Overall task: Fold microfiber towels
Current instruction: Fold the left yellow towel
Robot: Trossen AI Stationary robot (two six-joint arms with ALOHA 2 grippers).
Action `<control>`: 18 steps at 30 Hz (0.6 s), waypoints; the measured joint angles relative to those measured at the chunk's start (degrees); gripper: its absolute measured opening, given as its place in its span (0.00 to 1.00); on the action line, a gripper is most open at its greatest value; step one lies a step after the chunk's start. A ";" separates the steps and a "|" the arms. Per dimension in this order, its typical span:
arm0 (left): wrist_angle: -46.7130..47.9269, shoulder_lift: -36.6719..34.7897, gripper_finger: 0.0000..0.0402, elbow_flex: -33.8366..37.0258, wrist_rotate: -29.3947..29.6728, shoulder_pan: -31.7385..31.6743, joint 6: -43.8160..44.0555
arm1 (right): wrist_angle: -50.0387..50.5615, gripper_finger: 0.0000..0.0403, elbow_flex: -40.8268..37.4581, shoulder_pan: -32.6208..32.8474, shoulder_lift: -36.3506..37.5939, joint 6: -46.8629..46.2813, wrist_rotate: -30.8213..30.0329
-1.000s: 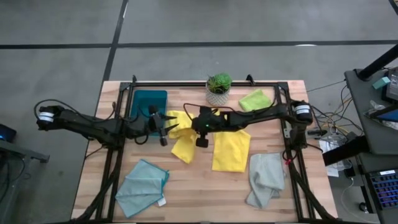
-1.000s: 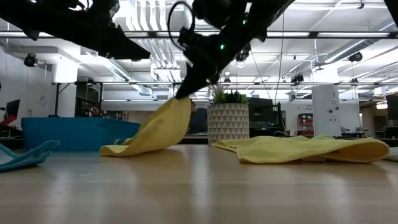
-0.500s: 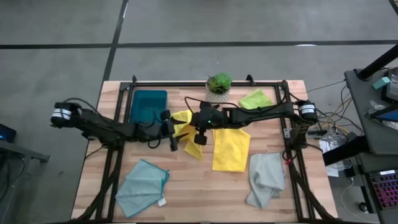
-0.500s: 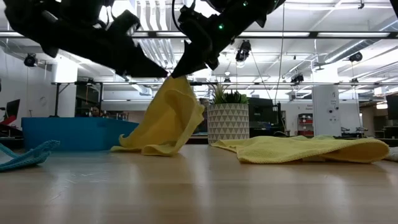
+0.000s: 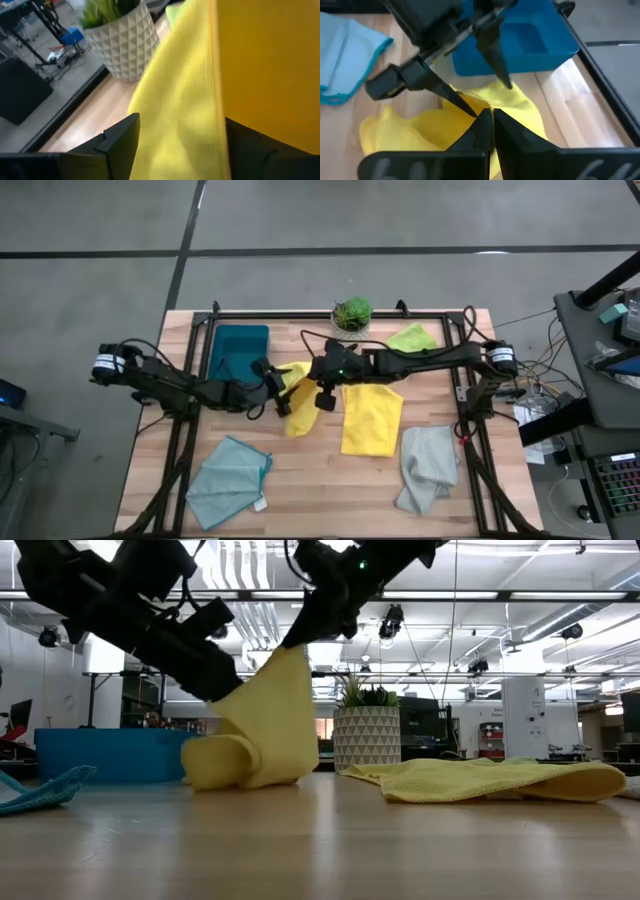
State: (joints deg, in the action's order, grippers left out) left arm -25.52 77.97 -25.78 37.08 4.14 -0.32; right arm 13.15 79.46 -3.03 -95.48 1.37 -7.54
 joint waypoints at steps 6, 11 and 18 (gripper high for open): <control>4.30 -0.12 0.37 0.11 0.13 -0.02 1.54 | 0.68 0.02 0.00 0.04 2.88 0.26 0.03; 7.18 -1.32 0.07 0.15 -0.10 0.00 1.54 | 2.14 0.02 0.00 0.15 4.87 1.18 0.04; 11.27 -10.28 0.00 -1.32 -12.74 0.11 0.04 | 8.13 0.02 -0.02 0.22 8.46 2.86 0.08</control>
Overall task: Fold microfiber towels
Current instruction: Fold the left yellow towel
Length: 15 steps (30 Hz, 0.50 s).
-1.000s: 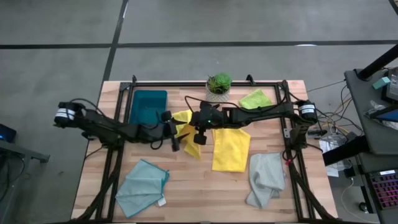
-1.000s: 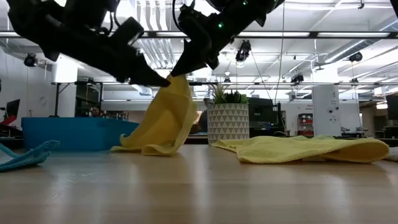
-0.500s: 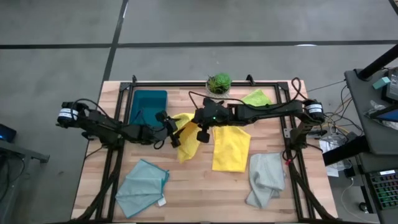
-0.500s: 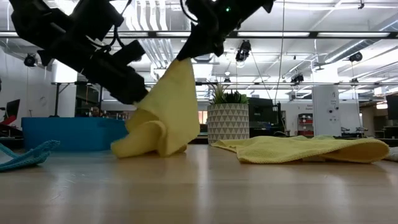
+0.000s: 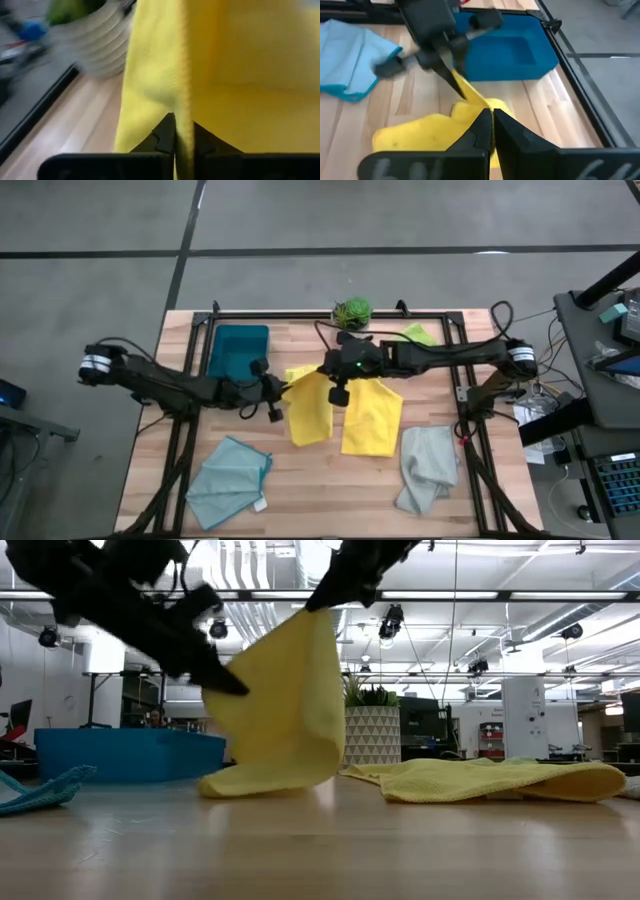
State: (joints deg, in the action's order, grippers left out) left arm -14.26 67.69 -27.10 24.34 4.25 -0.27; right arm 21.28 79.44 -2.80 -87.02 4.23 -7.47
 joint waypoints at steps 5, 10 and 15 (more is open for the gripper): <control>12.67 -8.92 0.00 -6.44 -13.23 0.36 0.41 | 4.71 0.02 -0.02 0.32 2.53 1.98 0.96; 23.81 -13.84 0.00 -15.86 -18.00 1.24 -0.37 | 5.20 0.02 -0.02 0.32 5.28 5.85 6.37; 34.58 -14.92 0.00 -24.78 -21.87 1.22 1.84 | 5.36 0.02 -0.02 0.32 7.51 7.37 12.39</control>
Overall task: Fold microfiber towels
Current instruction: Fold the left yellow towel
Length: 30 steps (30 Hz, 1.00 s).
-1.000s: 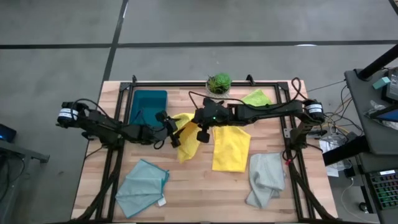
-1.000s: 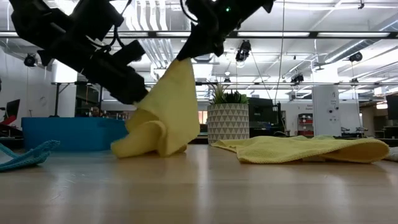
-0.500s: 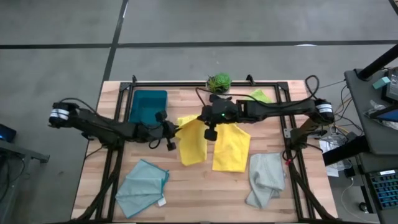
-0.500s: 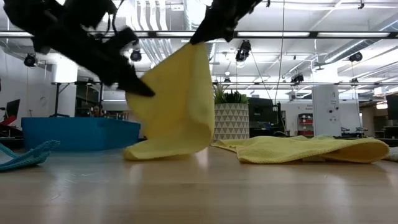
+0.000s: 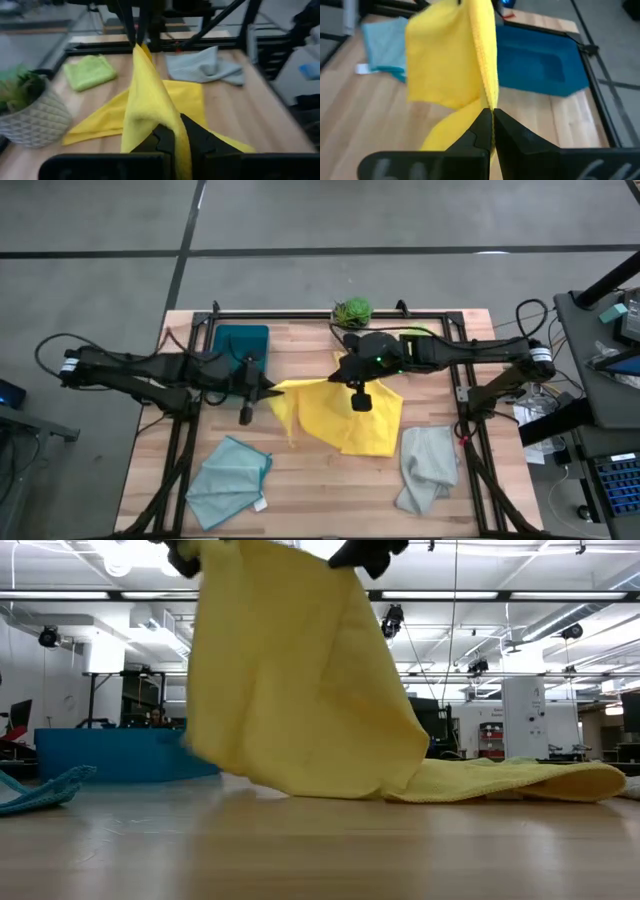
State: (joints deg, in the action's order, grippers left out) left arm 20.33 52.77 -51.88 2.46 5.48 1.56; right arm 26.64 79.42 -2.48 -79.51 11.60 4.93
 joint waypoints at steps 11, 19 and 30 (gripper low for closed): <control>5.65 1.25 0.00 -7.06 -13.68 0.65 12.57 | -1.69 0.04 -0.58 -0.04 -0.88 -1.73 0.13; 11.23 1.46 0.00 -5.72 -12.01 2.09 25.32 | -3.29 0.20 -1.20 -1.70 -9.84 -3.42 0.01; 18.36 1.42 0.00 -5.70 -9.64 2.19 34.01 | -1.47 0.43 -5.78 -3.54 -13.69 -8.28 3.29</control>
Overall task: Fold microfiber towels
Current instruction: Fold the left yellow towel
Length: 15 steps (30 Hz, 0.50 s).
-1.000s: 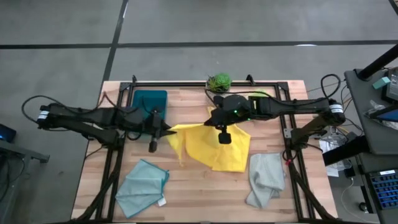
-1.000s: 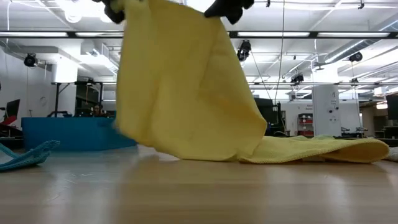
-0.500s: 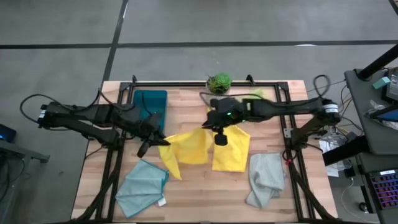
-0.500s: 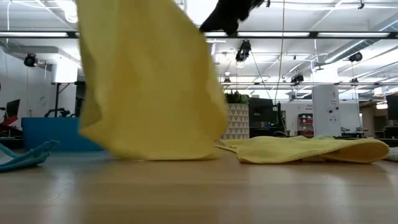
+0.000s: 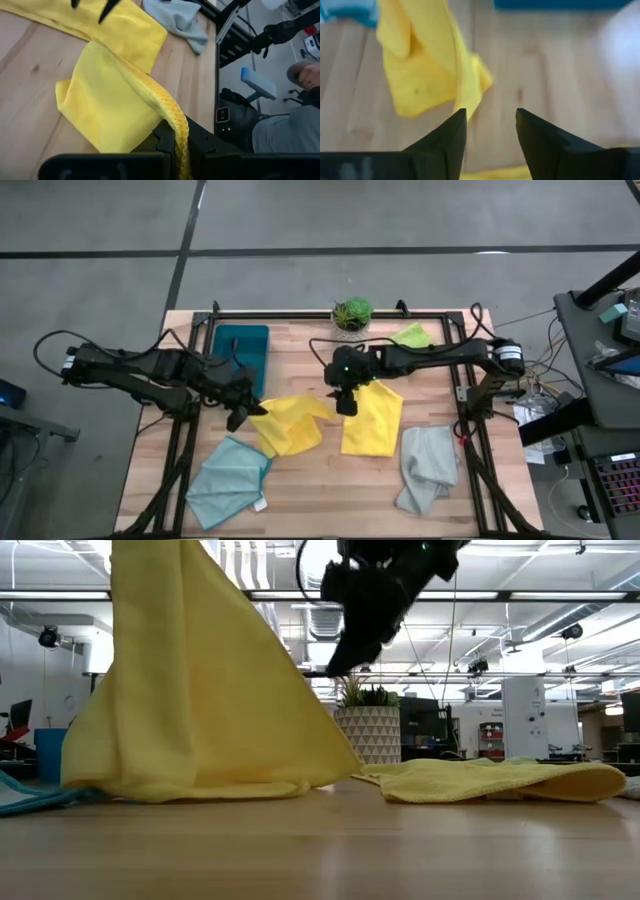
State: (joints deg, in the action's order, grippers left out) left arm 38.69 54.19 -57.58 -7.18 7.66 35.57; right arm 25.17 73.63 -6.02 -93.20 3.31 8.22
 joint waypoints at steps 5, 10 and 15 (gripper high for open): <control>0.01 0.00 0.00 0.00 0.00 0.00 0.07 | -1.97 0.49 -4.65 0.64 0.08 -5.46 5.20; 0.01 0.00 0.00 0.00 0.00 0.00 0.07 | -11.77 0.53 -11.48 2.35 0.08 -10.45 5.63; -0.06 0.00 0.00 0.00 0.15 0.00 -0.13 | -25.81 0.53 -18.37 2.78 -1.20 -16.21 5.35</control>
State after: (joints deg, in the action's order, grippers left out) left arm 38.63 54.19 -57.58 -7.03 7.66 35.44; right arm -0.64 55.27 -3.25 -94.40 -12.89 13.56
